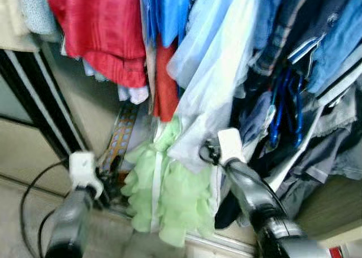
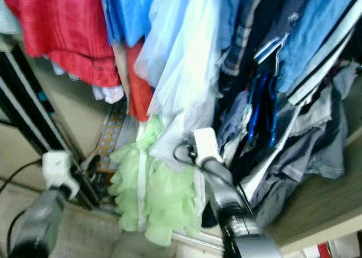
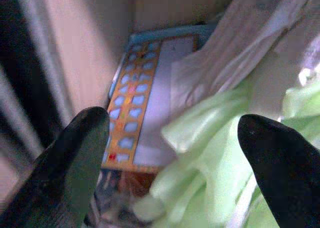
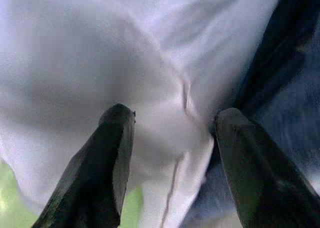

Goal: Clean up the room

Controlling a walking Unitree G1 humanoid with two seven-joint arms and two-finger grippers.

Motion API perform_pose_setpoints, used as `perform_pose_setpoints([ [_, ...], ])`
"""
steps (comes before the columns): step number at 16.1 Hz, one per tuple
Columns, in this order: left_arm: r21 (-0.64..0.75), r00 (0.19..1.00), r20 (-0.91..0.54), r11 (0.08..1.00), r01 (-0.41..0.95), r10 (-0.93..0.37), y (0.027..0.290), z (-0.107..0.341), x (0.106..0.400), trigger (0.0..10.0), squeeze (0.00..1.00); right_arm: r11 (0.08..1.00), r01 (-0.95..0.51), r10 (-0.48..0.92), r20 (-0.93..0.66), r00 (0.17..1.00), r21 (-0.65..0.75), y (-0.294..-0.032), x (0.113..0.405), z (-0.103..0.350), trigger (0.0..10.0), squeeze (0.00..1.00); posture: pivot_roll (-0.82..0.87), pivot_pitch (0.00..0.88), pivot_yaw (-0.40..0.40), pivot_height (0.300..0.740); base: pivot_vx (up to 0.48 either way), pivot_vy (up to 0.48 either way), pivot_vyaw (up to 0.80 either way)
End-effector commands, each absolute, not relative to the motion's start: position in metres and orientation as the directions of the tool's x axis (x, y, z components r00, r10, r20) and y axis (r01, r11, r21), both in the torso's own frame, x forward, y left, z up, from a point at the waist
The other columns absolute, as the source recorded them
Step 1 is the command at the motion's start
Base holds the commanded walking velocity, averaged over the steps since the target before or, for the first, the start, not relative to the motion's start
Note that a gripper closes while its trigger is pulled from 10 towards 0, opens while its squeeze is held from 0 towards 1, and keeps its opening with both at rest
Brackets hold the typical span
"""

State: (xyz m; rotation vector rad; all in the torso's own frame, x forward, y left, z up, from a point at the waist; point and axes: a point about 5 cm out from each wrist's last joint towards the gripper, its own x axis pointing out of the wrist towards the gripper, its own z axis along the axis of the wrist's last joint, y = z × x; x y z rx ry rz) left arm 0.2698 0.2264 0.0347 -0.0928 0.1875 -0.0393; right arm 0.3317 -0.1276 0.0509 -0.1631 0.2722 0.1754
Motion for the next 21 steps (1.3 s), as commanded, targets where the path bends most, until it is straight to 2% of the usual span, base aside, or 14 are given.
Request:
perform_pose_setpoints([
  [1, -0.1, 0.989, -0.13, 0.994, 0.053, -0.066, 0.224, 0.047, 0.264, 10.0, 0.0, 0.969, -0.194, 0.153, -0.245, 0.958, -0.154, -0.136, 0.327, 0.056, 10.0, 0.0, 0.04, 0.04, -0.078, 0.74, 0.0, 0.0, 0.0],
  [3, -0.086, 0.995, -0.087, 0.996, 0.031, -0.039, 0.219, 0.061, 0.213, 10.0, 0.0, 0.982, -0.152, 0.13, -0.179, 0.975, -0.112, -0.161, 0.304, 0.065, 10.0, 0.0, 0.05, 0.047, -0.091, 0.74, 0.0, 0.0, 0.0],
  [4, -0.067, 0.996, -0.076, 0.997, 0.038, -0.043, 0.218, 0.065, 0.206, 10.0, 0.0, 0.985, -0.14, 0.123, -0.159, 0.98, -0.105, -0.163, 0.302, 0.068, 9.5, 0.0, 0.05, 0.047, -0.092, 0.74, 0.0, 0.0, 0.0],
  [5, -0.018, 0.998, -0.04, 0.999, 0.048, -0.049, 0.218, 0.074, 0.192, 10.0, 0.0, 0.974, -0.173, 0.161, -0.088, 0.983, -0.149, -0.171, 0.291, 0.076, 10.0, 0.0, 0.06, 0.043, -0.1, 0.74, 0.0, 0.0, 0.0],
  [8, -0.019, 1.0, -0.027, 1.0, 0.011, -0.011, 0.217, 0.083, 0.184, 10.0, 0.0, 0.957, -0.177, 0.173, -0.036, 0.984, -0.23, -0.178, 0.272, 0.084, 10.0, 0.0, 0.07, 0.043, -0.102, 0.74, 0.0, 0.0, 0.0],
  [9, 0.034, 0.996, -0.051, 0.997, -0.072, 0.074, 0.216, 0.088, 0.181, 10.0, 0.0, 0.957, -0.176, 0.174, -0.029, 0.984, -0.231, -0.176, 0.266, 0.089, 10.0, 0.0, 0.05, 0.039, -0.107, 0.74, 0.0, 0.0, 0.0],
  [10, -0.001, 0.998, -0.043, 0.999, 0.049, -0.049, 0.205, 0.091, 0.185, 10.0, 0.0, 0.972, -0.16, 0.154, -0.047, 0.987, -0.171, -0.174, 0.265, 0.091, 10.0, 0.0, 0.05, 0.031, -0.129, 0.74, 0.0, 0.0, 0.0],
  [12, -0.001, 0.991, -0.045, 0.992, 0.126, -0.126, 0.198, 0.092, 0.19, 10.0, 0.0, 0.977, -0.193, 0.188, -0.068, 0.98, -0.086, -0.171, 0.263, 0.091, 10.0, 0.0, 0.03, 0.034, -0.142, 0.74, 0.0, 0.0, 0.0],
  [14, -0.046, 0.971, -0.07, 0.973, 0.228, -0.231, 0.19, 0.092, 0.193, 10.0, 0.0, 0.977, -0.191, 0.182, -0.096, 0.979, -0.097, -0.169, 0.257, 0.088, 10.0, 0.0, 0.03, 0.029, -0.127, 0.74, 0.0, 0.0, 0.0],
  [17, -0.094, 0.956, -0.1, 0.959, 0.267, -0.276, 0.178, 0.086, 0.185, 10.0, 0.0, 0.955, -0.239, 0.222, -0.111, 0.969, -0.175, -0.158, 0.251, 0.086, 10.0, 0.0, 0.01, 0.01, -0.084, 0.74, 0.0, 0.0, 0.0],
  [18, -0.084, 0.942, -0.121, 0.948, 0.306, -0.314, 0.17, 0.08, 0.182, 10.0, 0.0, 0.959, -0.275, 0.266, -0.11, 0.958, -0.074, -0.149, 0.252, 0.089, 10.0, 0.0, 0.01, 0.0, -0.073, 0.74, 0.0, 0.0, 0.0],
  [21, -0.112, 0.912, -0.128, 0.92, 0.376, -0.388, 0.162, 0.079, 0.188, 10.0, 0.0, 0.939, -0.311, 0.304, -0.068, 0.95, -0.147, -0.148, 0.26, 0.099, 10.0, 0.0, 0.02, 0.0, -0.053, 0.74, 0.0, 0.0, 0.0],
])
